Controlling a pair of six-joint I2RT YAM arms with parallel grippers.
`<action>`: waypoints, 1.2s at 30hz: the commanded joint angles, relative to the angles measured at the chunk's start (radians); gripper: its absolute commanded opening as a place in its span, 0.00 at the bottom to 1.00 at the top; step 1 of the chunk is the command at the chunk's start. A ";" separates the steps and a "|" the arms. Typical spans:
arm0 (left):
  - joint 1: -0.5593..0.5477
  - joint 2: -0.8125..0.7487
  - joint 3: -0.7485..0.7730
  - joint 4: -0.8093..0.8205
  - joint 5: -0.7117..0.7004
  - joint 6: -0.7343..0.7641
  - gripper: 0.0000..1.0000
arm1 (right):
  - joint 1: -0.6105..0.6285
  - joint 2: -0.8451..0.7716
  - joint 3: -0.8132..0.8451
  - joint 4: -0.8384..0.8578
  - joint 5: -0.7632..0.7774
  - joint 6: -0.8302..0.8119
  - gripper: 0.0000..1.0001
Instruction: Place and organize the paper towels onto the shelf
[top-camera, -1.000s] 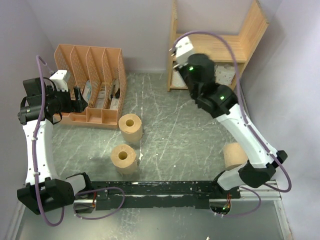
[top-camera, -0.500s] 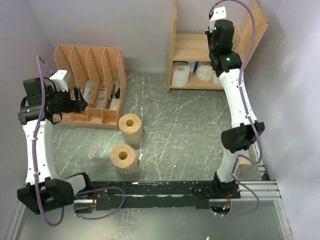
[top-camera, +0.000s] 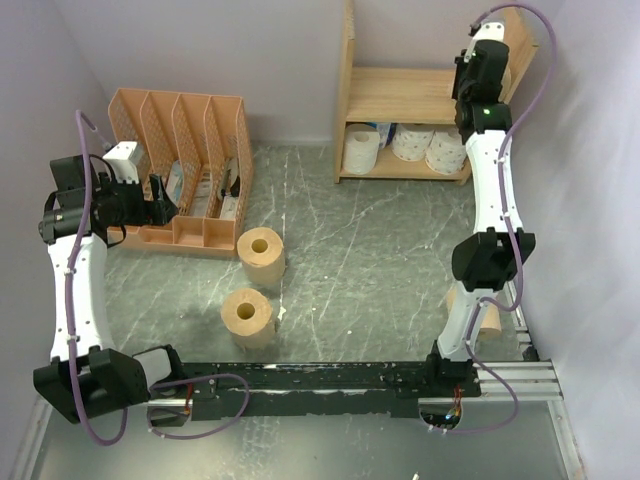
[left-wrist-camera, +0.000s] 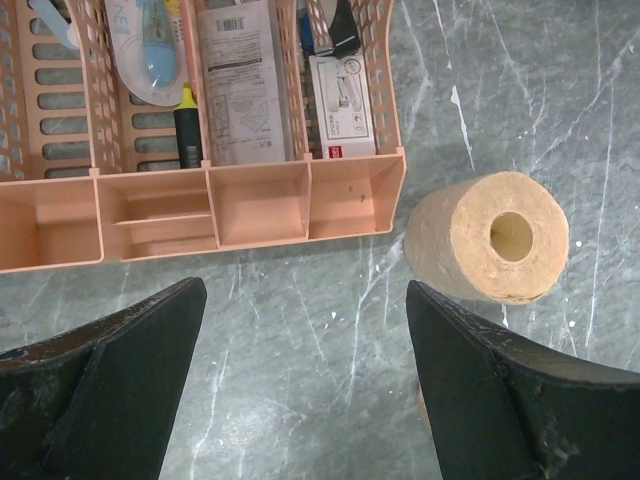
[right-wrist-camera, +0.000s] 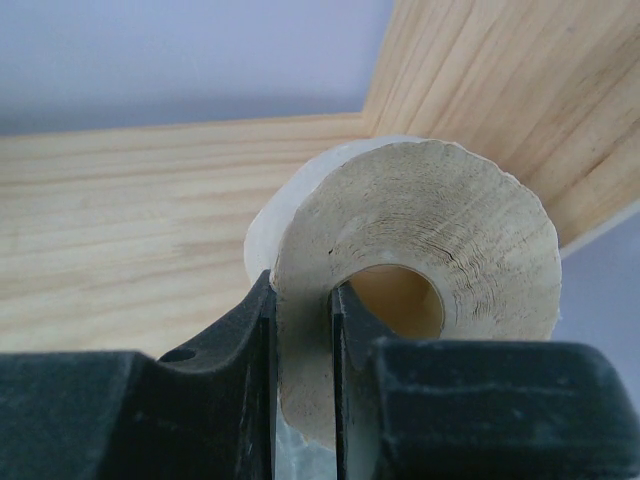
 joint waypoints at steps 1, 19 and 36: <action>0.010 0.000 -0.002 0.005 0.032 0.005 0.93 | -0.062 0.046 0.058 0.094 -0.123 0.106 0.00; 0.009 0.032 0.013 0.003 0.022 0.006 0.93 | -0.126 0.139 0.134 0.183 -0.223 0.240 0.63; 0.009 0.073 0.030 0.001 -0.014 0.016 0.93 | -0.021 0.183 0.261 0.295 -0.338 0.243 1.00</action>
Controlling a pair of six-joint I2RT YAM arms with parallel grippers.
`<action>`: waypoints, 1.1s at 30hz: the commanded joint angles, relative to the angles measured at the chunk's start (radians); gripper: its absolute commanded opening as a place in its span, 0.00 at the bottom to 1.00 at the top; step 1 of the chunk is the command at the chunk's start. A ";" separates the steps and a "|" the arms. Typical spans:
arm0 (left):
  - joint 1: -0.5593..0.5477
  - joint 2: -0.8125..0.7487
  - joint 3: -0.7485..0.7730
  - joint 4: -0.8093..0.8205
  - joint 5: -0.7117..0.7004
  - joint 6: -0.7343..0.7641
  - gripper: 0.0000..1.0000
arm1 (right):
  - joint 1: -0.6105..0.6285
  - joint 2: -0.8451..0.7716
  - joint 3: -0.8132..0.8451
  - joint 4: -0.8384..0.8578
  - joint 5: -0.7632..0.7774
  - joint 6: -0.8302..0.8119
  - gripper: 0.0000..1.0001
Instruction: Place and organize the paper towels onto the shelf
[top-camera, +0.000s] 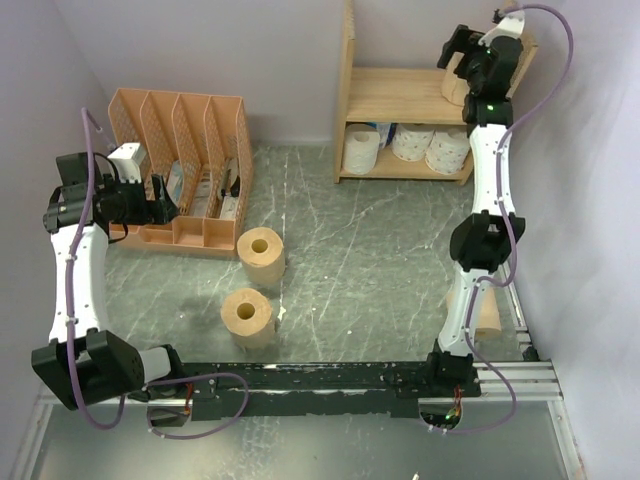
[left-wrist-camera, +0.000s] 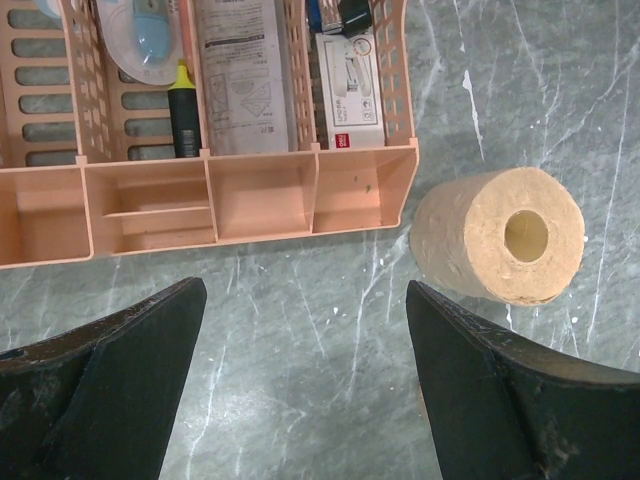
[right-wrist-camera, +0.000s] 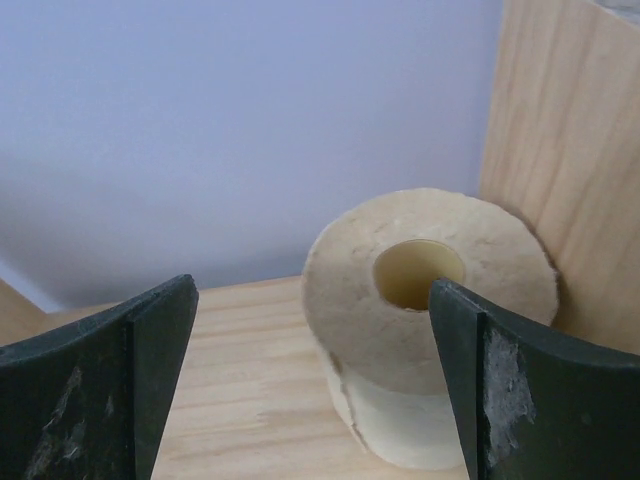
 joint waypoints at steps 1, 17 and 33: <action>0.010 0.010 0.028 0.002 -0.008 0.013 0.93 | 0.204 -0.126 -0.041 -0.007 0.084 -0.168 1.00; 0.015 -0.021 -0.024 -0.007 0.071 0.008 0.94 | 0.827 -0.853 -1.321 -0.005 0.003 -0.585 0.96; 0.015 -0.037 -0.036 -0.013 0.076 0.021 0.94 | 0.995 -0.716 -1.359 -0.023 -0.145 -0.781 0.95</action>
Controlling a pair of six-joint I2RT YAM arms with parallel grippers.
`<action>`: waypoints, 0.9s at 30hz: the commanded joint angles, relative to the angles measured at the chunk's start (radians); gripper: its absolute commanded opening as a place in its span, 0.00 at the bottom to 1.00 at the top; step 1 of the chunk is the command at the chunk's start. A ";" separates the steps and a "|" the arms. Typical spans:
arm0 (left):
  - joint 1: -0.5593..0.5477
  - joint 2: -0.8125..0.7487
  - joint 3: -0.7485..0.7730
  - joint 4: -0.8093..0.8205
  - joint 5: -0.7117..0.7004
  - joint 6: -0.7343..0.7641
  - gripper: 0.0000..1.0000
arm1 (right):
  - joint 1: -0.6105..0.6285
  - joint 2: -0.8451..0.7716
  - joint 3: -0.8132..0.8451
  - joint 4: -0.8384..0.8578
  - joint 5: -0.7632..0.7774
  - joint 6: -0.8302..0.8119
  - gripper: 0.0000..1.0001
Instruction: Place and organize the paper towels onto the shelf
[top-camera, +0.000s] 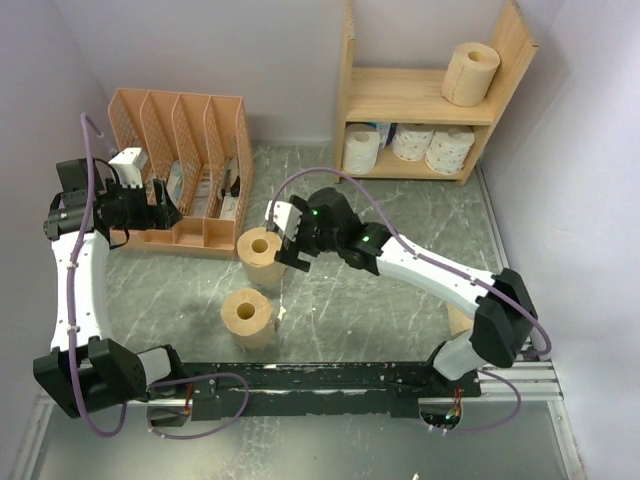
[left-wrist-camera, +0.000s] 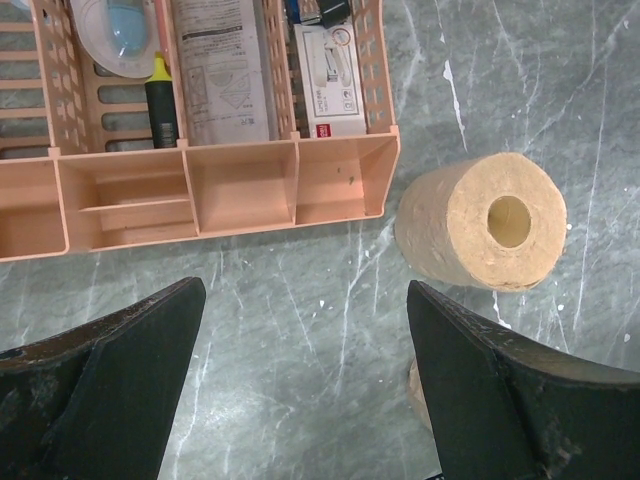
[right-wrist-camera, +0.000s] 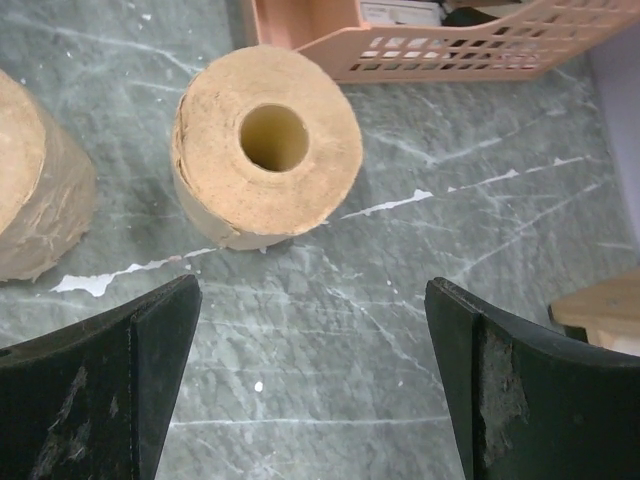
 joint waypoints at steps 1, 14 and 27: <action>0.011 0.001 0.009 -0.016 0.047 0.017 0.94 | 0.046 0.082 -0.004 0.035 0.000 -0.098 0.95; 0.010 -0.007 -0.009 -0.022 0.074 0.035 0.95 | 0.065 0.293 0.149 -0.035 -0.067 -0.265 0.88; 0.011 -0.022 -0.014 -0.025 0.063 0.039 0.95 | 0.116 0.420 0.310 -0.135 -0.029 -0.310 0.88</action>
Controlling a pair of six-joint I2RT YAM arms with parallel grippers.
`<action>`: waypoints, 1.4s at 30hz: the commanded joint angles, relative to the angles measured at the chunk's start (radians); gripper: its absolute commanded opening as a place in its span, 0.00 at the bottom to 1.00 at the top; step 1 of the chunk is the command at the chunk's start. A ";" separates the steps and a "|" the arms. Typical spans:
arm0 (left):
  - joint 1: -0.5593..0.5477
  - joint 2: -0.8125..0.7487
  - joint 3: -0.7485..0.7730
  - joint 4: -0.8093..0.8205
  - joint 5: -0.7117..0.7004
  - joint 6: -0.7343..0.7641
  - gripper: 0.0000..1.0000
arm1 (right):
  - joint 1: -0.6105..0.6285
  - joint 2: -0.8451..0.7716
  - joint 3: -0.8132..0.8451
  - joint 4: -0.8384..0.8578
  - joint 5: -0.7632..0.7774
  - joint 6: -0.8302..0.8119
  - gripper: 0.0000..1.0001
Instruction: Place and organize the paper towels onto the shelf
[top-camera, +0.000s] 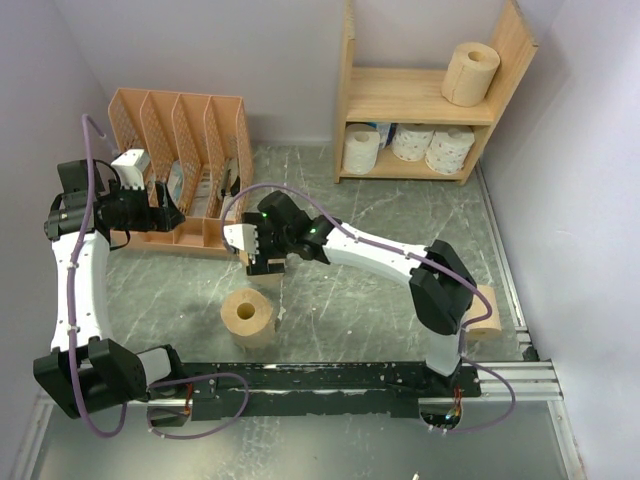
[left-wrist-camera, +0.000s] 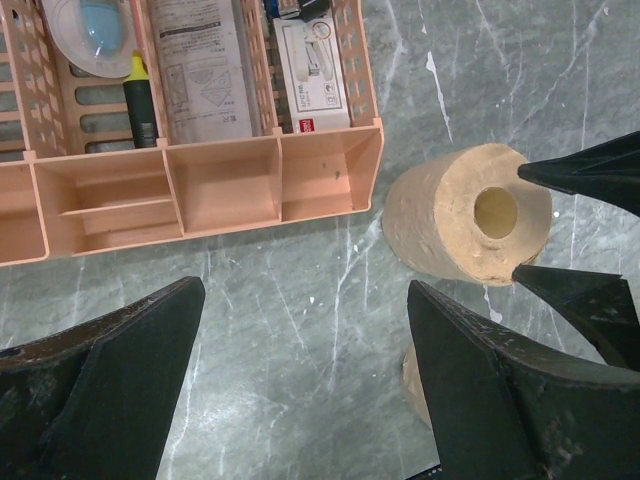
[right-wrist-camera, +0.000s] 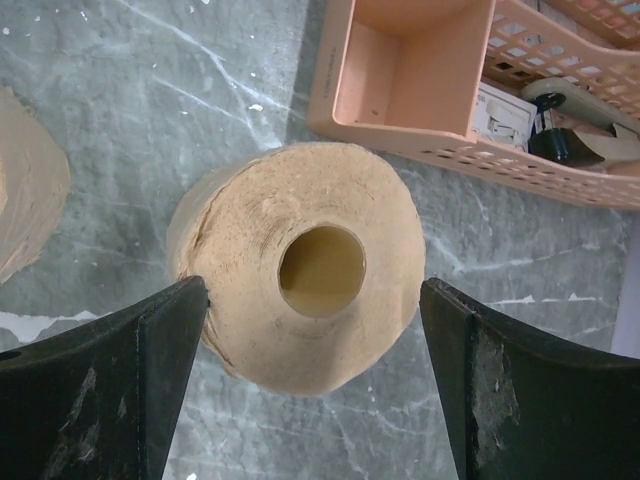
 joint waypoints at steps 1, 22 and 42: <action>0.010 -0.021 -0.009 -0.013 0.023 0.014 0.95 | 0.022 0.056 0.053 -0.068 0.016 -0.016 0.88; 0.011 -0.016 -0.004 -0.014 0.027 0.010 0.95 | 0.037 0.016 0.206 -0.265 -0.005 -0.001 0.87; 0.010 -0.004 -0.011 -0.014 0.017 0.008 0.95 | 0.167 -0.131 0.084 -0.356 -0.192 0.136 0.84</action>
